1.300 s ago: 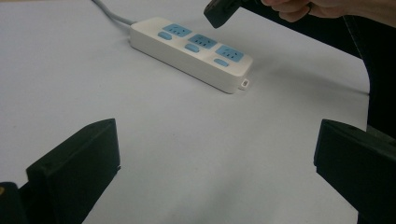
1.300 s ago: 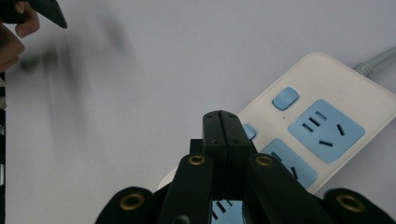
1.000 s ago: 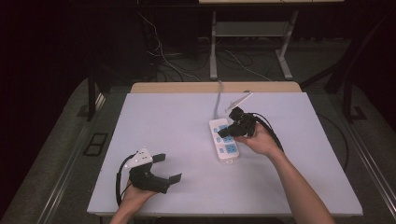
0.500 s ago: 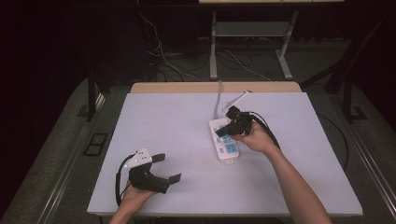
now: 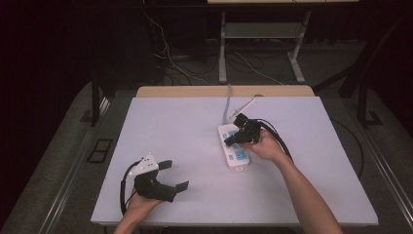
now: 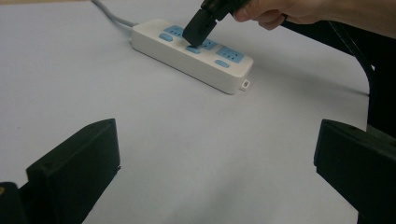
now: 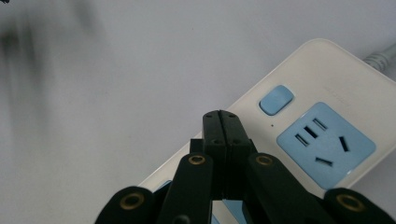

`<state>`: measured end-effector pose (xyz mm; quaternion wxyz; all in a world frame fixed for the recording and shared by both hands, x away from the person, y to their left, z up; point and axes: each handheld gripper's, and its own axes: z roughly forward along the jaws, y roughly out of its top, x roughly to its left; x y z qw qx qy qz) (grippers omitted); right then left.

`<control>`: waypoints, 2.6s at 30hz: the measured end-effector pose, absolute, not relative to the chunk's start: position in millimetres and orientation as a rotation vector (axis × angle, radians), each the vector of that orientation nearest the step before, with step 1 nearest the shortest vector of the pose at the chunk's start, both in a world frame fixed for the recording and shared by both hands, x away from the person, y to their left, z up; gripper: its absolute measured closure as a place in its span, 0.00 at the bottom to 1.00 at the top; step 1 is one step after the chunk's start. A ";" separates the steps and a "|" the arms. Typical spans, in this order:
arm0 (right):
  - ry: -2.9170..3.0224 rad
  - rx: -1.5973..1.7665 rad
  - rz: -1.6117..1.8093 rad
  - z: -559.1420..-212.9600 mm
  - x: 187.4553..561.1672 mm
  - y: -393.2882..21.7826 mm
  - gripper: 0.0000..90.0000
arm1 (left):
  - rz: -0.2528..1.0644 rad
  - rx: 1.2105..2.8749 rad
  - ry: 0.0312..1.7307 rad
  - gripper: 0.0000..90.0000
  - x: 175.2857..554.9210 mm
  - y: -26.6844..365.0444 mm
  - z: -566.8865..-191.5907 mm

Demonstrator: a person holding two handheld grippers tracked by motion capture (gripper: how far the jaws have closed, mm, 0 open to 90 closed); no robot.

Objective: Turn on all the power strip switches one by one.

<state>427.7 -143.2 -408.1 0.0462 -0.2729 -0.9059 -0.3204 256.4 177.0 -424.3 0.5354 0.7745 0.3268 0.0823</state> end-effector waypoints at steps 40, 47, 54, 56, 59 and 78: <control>-2.776 -0.845 -1.029 -414.2 424.4 -144.2 1.00 | 0.195 1.847 0.776 0.00 254.5 175.1 -424.4; -2.777 -0.848 -1.042 -415.6 423.6 -145.0 1.00 | 0.195 1.842 0.781 0.00 253.8 175.2 -424.3; -2.792 -0.851 -1.032 -415.6 422.4 -143.8 1.00 | 0.196 1.843 0.780 0.00 252.5 174.3 -423.8; -2.796 -0.843 -1.038 -415.9 422.4 -144.1 1.00 | 0.194 1.845 0.780 0.00 252.9 174.1 -424.1; -2.792 -0.844 -1.039 -416.0 422.6 -144.4 1.00 | 0.195 1.848 0.778 0.00 253.7 173.9 -424.5; -2.817 -0.818 -1.060 -414.3 418.9 -143.9 1.00 | 0.186 1.852 0.781 0.00 256.8 174.1 -426.1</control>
